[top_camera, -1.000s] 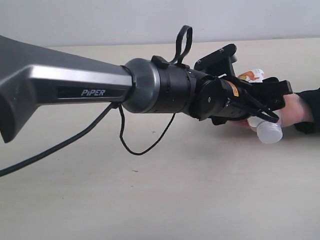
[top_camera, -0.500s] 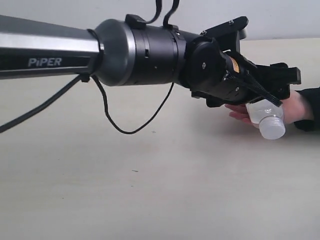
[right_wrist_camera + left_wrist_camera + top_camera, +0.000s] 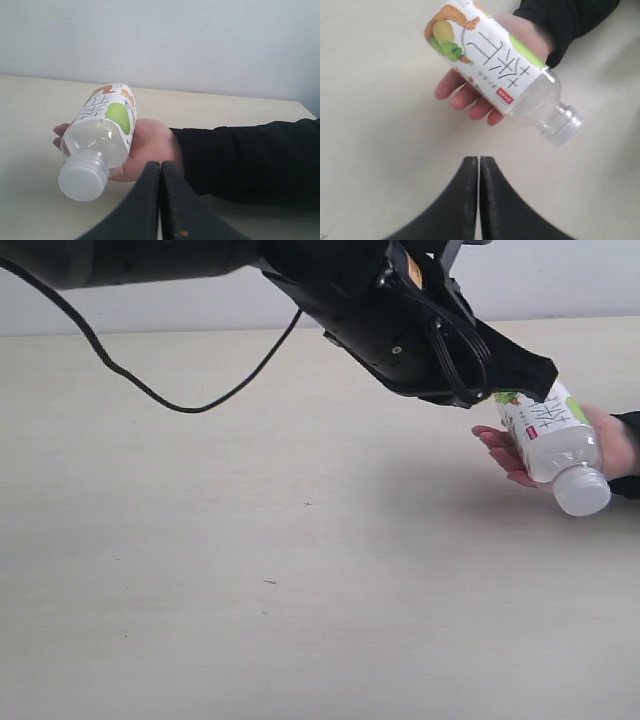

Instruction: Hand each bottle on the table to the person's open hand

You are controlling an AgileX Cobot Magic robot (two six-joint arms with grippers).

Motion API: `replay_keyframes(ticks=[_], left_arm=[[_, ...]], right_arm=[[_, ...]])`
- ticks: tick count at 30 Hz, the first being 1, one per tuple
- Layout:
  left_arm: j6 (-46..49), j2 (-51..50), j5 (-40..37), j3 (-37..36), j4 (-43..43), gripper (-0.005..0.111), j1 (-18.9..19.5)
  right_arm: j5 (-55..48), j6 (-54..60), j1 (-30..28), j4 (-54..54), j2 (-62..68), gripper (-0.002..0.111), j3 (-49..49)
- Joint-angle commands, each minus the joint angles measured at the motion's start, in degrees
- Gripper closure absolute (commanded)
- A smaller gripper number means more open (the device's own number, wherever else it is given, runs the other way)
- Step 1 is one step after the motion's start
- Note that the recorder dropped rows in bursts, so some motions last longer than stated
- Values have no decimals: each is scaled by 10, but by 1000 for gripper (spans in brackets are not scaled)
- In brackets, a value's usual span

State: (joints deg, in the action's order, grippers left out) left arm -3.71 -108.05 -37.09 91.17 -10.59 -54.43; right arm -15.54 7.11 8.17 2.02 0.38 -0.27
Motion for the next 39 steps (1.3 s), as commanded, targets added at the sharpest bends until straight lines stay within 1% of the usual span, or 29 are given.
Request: replay_keyframes(ticks=[1, 3, 6, 11, 15, 20, 22, 24, 27, 39], left_arm=[[20, 36, -48, 2, 38, 107, 14], [21, 53, -63, 0, 47, 107, 24], [31, 84, -68, -29, 47, 107, 40], [59, 159, -63, -117, 55, 107, 76], [59, 237, -59, -193, 57, 107, 124], [59, 344, -53, -271, 62, 107, 196], [59, 377, -66, -292, 67, 107, 224], [59, 405, -95, -300, 69, 107, 246], [60, 431, -121, -304, 69, 107, 260], [61, 445, -124, -304, 71, 107, 259]], right_arm=[[2, 2, -1, 0, -4, 107, 3], [2, 2, -1, 0, -4, 107, 3], [2, 2, -1, 0, -4, 107, 3], [2, 2, -1, 0, -4, 107, 3], [2, 2, -1, 0, -4, 107, 3], [2, 2, -1, 0, -4, 107, 3], [2, 2, -1, 0, -4, 107, 3], [2, 2, -1, 0, -4, 107, 3], [2, 2, -1, 0, -4, 107, 3], [2, 2, -1, 0, -4, 107, 3]])
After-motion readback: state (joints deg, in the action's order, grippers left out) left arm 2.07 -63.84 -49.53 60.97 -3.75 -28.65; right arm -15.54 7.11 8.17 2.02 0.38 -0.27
